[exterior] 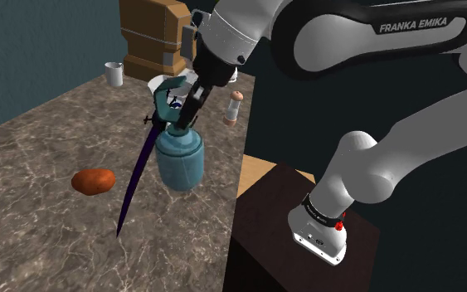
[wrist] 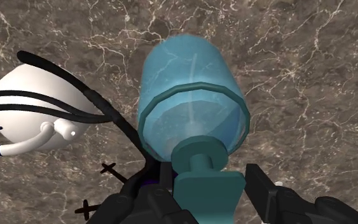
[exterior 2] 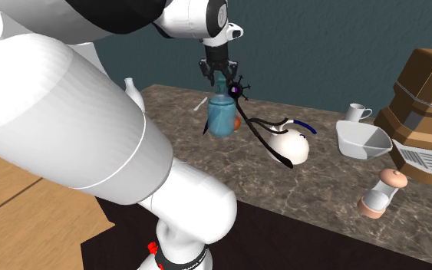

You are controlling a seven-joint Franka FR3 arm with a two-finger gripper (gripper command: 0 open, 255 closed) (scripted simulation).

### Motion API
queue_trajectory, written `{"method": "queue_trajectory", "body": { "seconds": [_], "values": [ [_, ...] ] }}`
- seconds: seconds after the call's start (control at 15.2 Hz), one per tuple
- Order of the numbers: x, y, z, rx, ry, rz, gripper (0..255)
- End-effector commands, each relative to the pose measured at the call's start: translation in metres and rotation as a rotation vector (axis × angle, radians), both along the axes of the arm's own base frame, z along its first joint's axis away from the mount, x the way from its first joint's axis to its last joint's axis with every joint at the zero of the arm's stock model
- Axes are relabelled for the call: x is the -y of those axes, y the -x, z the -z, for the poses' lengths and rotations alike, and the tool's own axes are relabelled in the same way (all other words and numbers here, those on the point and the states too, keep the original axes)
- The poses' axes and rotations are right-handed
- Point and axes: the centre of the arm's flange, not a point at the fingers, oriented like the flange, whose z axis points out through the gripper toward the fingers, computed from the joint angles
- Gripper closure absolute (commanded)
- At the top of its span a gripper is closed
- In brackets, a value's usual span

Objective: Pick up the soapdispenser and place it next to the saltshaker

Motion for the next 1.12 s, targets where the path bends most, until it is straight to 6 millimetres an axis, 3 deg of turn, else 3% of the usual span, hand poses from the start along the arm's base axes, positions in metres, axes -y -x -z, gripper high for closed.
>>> {"method": "queue_trajectory", "body": {
  "seconds": [0.0, 1.06],
  "values": [
    [0.001, 0.000, -0.011, 0.001, 0.000, 0.000, 255],
    [0.001, 0.000, -0.096, 0.001, 0.000, 0.000, 255]
  ]
}}
